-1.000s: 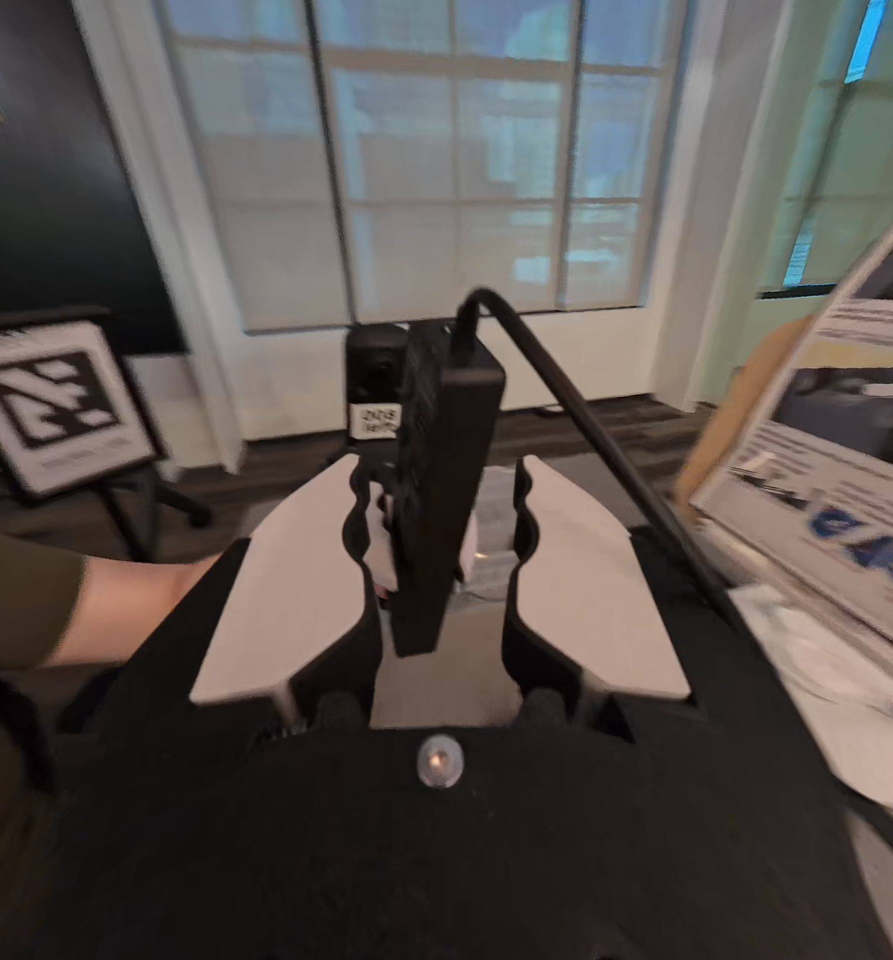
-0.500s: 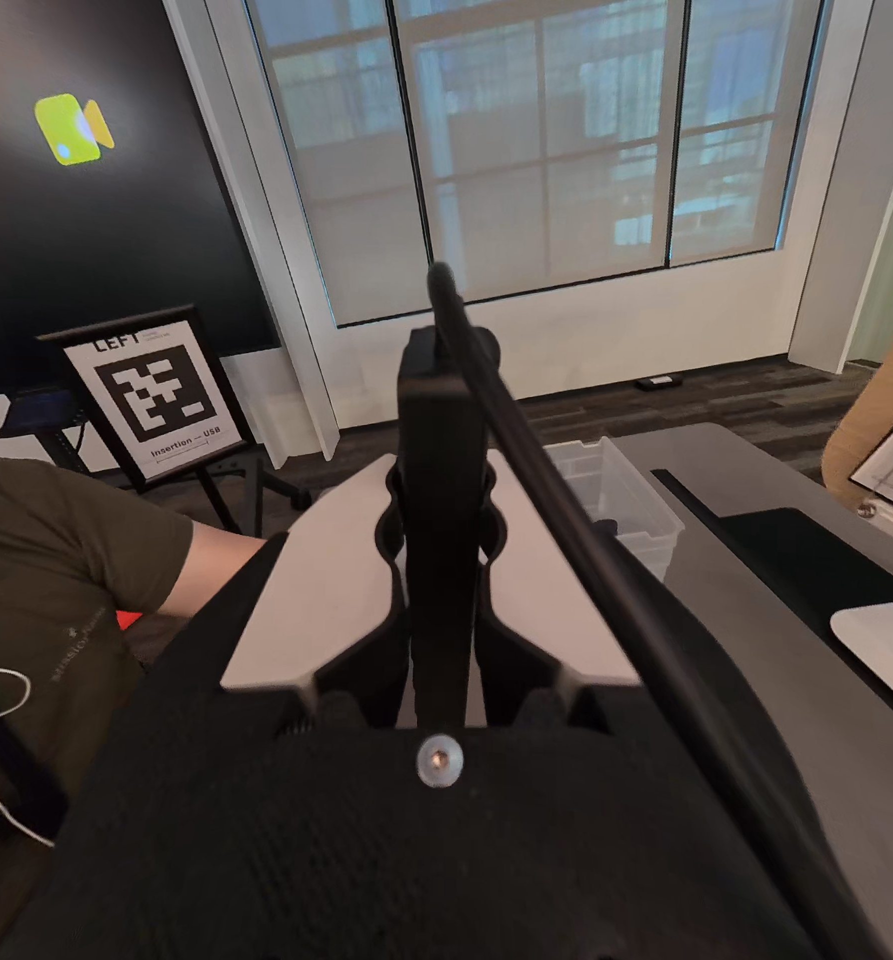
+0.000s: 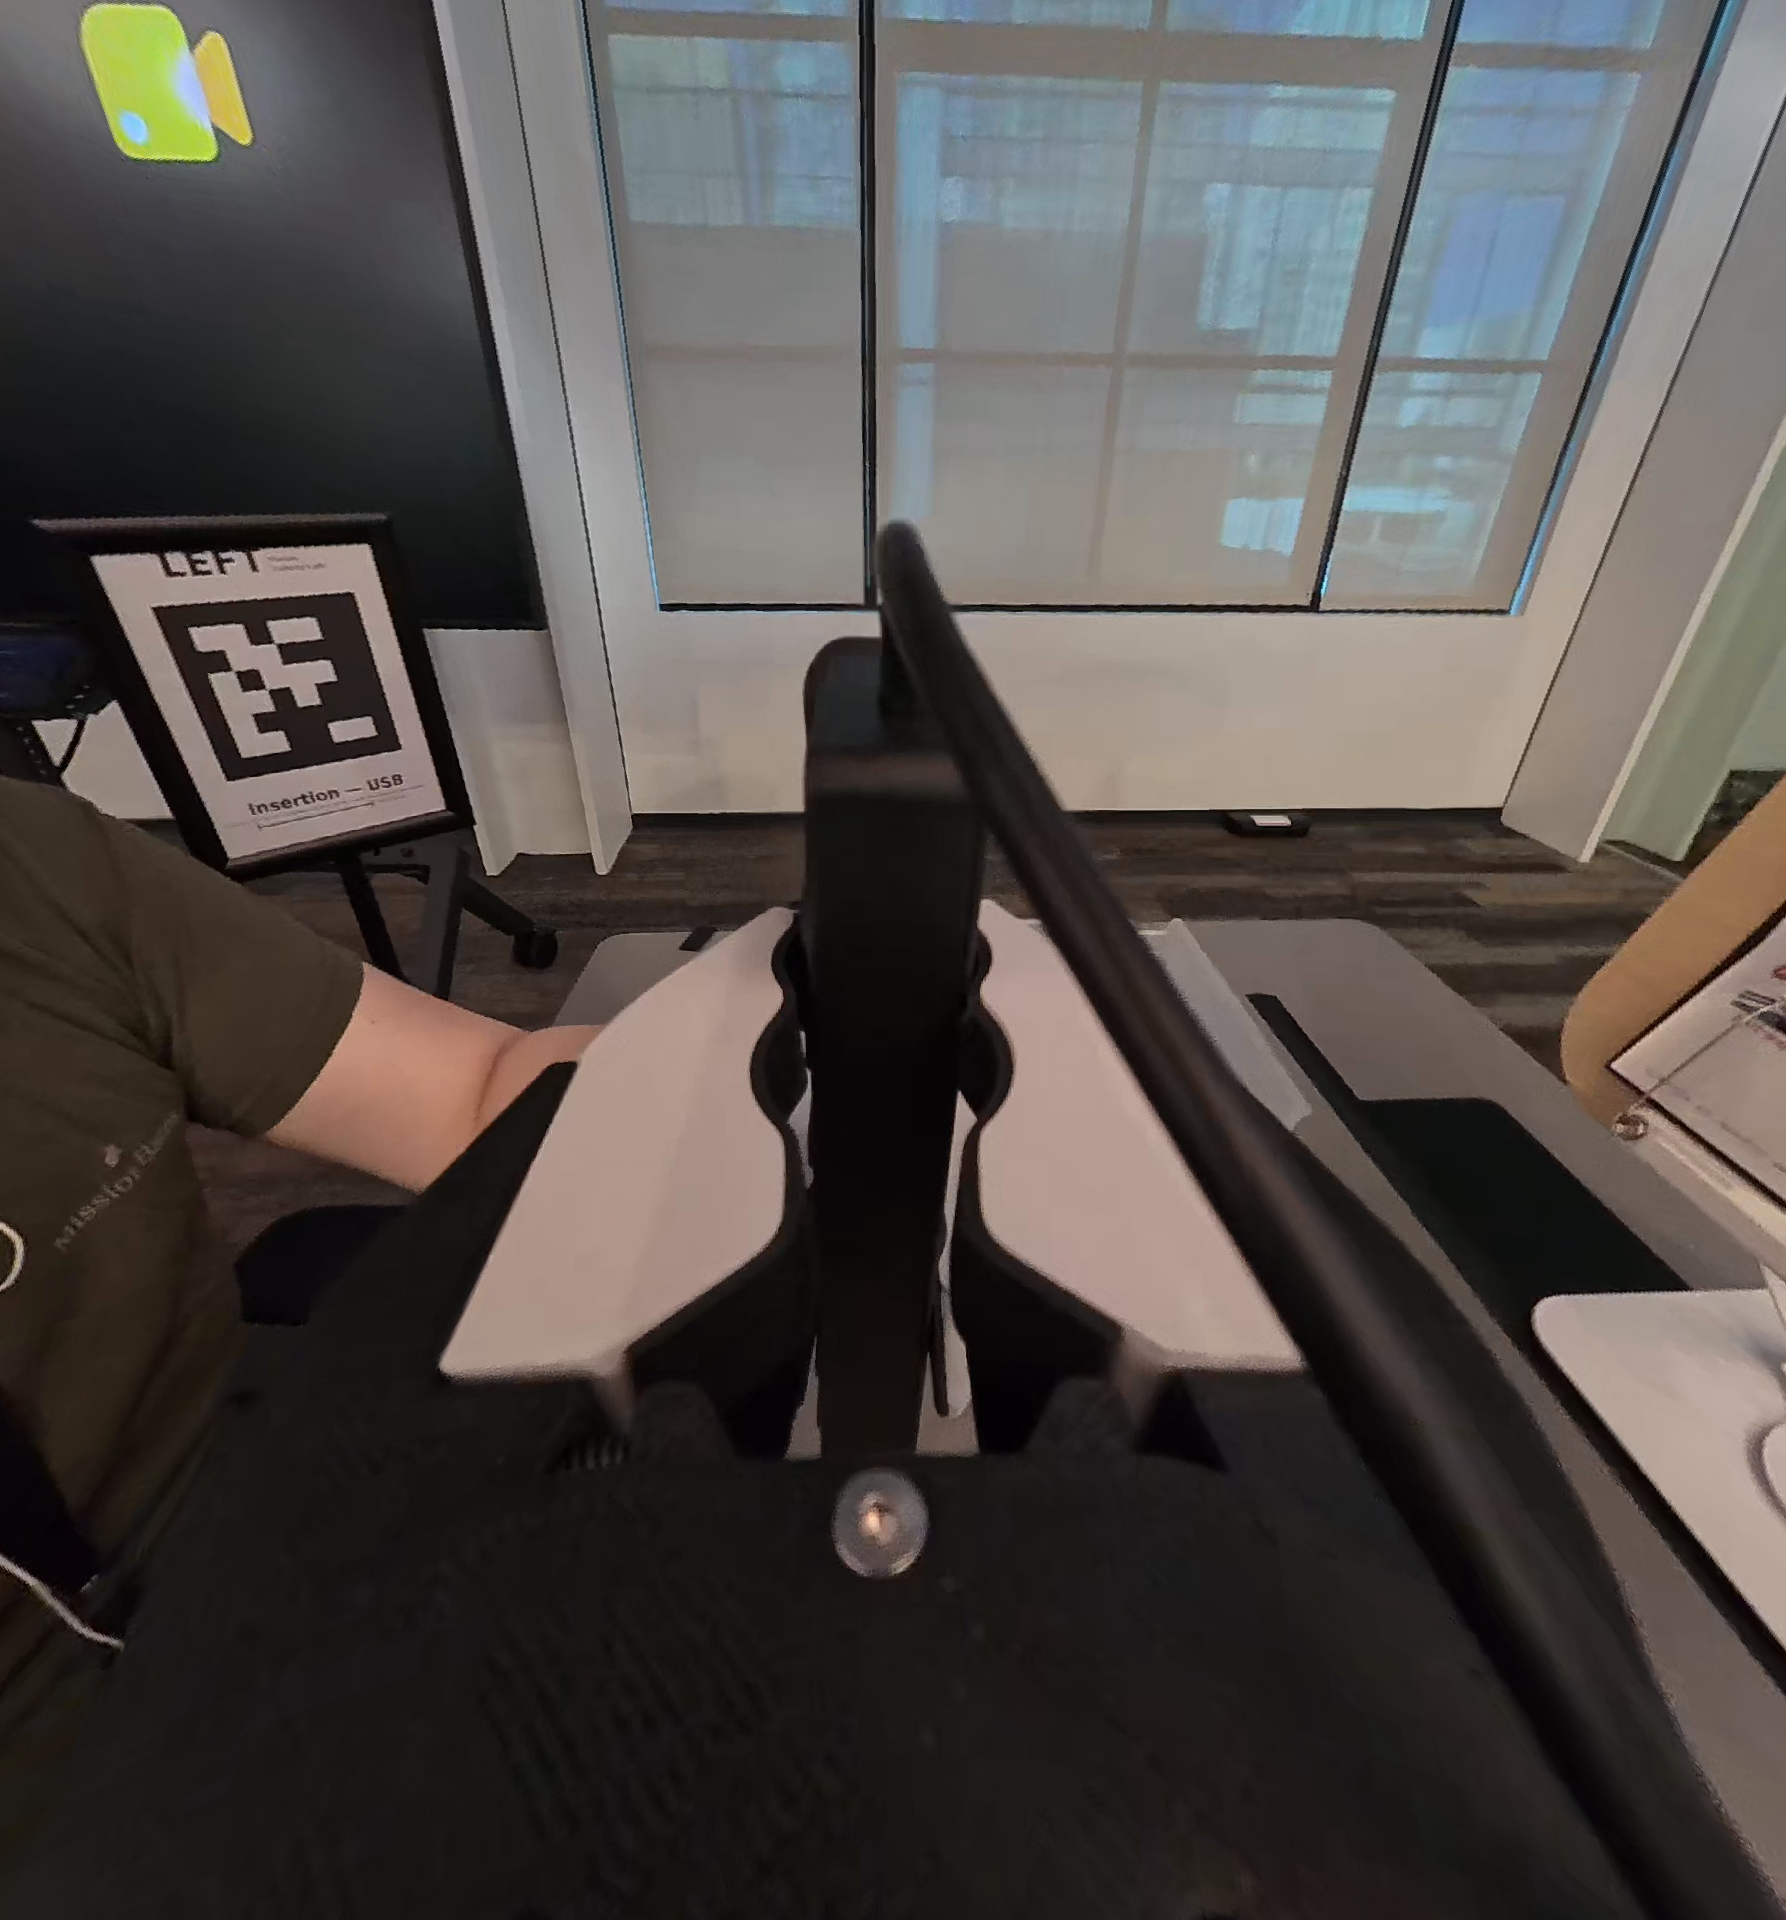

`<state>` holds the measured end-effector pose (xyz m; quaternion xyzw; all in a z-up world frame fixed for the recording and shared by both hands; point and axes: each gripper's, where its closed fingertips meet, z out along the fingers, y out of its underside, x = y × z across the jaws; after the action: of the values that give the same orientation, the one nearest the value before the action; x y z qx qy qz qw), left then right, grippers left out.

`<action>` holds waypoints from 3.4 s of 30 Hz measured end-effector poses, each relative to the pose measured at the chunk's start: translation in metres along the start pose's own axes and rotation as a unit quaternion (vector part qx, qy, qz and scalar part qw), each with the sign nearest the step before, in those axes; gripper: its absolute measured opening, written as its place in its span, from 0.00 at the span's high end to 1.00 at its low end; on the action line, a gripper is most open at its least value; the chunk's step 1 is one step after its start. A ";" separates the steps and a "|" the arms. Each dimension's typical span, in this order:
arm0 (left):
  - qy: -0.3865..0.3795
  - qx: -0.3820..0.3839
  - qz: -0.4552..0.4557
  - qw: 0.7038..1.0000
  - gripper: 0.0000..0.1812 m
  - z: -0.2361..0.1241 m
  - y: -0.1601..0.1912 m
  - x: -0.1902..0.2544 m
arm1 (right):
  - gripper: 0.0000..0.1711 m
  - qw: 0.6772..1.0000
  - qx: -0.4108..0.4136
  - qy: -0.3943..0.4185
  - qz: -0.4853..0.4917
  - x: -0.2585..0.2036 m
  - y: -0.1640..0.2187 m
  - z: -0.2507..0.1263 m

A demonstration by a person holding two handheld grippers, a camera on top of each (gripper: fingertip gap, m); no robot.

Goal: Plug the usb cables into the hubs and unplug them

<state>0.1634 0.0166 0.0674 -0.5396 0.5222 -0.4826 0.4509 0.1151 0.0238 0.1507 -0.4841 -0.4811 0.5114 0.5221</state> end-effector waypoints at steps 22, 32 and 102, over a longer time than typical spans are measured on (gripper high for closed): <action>-0.057 -0.036 0.008 0.998 0.86 0.008 0.022 -0.023 | 0.84 0.999 0.009 0.036 -0.002 0.019 0.016 -0.015; -0.150 -0.005 -0.005 0.989 0.86 -0.050 -0.007 -0.052 | 0.73 0.977 0.020 0.173 -0.123 0.011 -0.002 -0.023; -0.239 -0.019 -0.013 0.971 0.86 -0.094 -0.006 -0.088 | 0.94 0.797 -0.587 0.093 -0.105 0.046 0.308 -0.002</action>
<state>0.0723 0.1066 0.0812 -0.6540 0.4016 -0.3357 0.5461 0.0968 0.0725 -0.1564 -0.6898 -0.6859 0.0254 0.2306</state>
